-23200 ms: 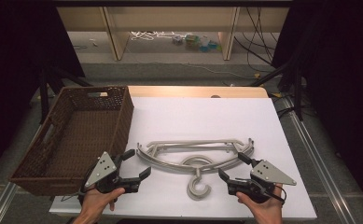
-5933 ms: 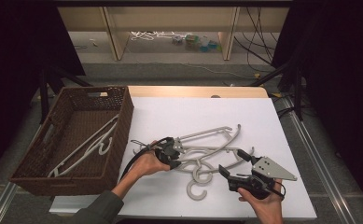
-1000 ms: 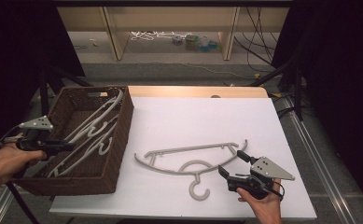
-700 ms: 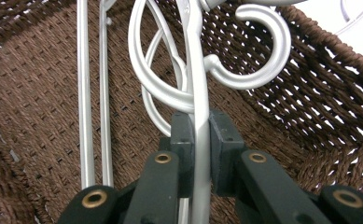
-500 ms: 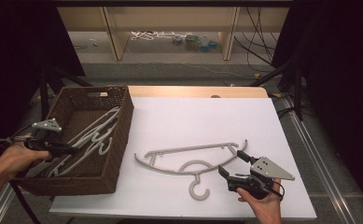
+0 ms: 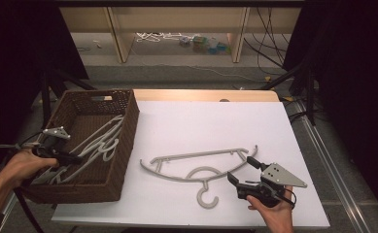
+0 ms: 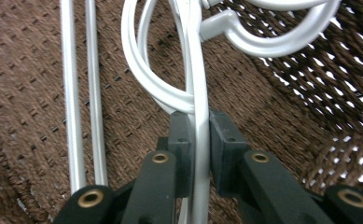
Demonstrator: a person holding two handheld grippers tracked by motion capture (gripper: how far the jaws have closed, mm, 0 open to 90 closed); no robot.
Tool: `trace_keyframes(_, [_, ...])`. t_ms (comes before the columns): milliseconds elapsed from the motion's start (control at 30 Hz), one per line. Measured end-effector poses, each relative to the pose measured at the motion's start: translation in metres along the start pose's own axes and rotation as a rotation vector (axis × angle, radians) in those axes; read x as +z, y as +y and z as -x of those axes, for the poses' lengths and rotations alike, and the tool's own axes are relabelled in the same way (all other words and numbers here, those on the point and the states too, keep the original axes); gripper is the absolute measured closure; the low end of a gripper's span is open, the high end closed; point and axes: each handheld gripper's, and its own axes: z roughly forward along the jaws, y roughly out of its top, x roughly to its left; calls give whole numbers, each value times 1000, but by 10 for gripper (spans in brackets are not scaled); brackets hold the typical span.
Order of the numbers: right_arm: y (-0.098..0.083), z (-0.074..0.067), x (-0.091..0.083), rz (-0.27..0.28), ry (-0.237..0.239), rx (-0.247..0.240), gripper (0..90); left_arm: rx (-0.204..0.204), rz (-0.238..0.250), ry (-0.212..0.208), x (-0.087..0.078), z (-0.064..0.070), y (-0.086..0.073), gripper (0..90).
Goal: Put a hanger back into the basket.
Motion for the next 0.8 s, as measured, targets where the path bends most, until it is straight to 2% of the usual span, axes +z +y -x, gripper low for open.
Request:
trace_keyframes(67, [0, 0, 0, 0, 0, 0, 161, -4, 0, 6, -2, 0, 0, 740])
trace_keyframes(100, [0, 0, 0, 0, 0, 0, 161, -36, 28, 9, -4, 1, 0, 689])
trace_keyframes(133, [0, 0, 0, 0, 1, -1, 161, -40, 38, 9, -6, 2, 0, 660])
trace_keyframes(167, [0, 0, 0, 1, 1, -1, 161, -27, 32, 10, -10, 1, 0, 641])
trace_keyframes(233, [0, 0, 1, 7, 9, 4, 161, -60, 75, 25, -14, 3, 1, 588])
trace_keyframes(267, [0, -1, 1, 9, 9, 6, 161, -66, 75, 26, -18, 4, 2, 562])
trace_keyframes(300, [0, -1, 1, 11, 6, 8, 161, -68, 95, 34, -20, 5, 3, 553])
trace_keyframes(433, [0, -1, 1, 7, 9, 4, 161, -63, 117, 47, -25, 9, 6, 508])
trace_keyframes(600, [0, 0, 1, 6, 8, 5, 161, -86, 219, 70, -31, 24, 14, 431])
trace_keyframes(667, [0, 0, 1, 7, 8, 5, 161, -83, 244, 80, -33, 30, 17, 406])
trace_keyframes(733, [0, -1, 1, 10, 9, 6, 161, -60, 260, 77, -37, 36, 21, 378])
trace_keyframes(800, [0, -1, 1, 9, 8, 6, 161, -64, 308, 82, -39, 43, 25, 363])
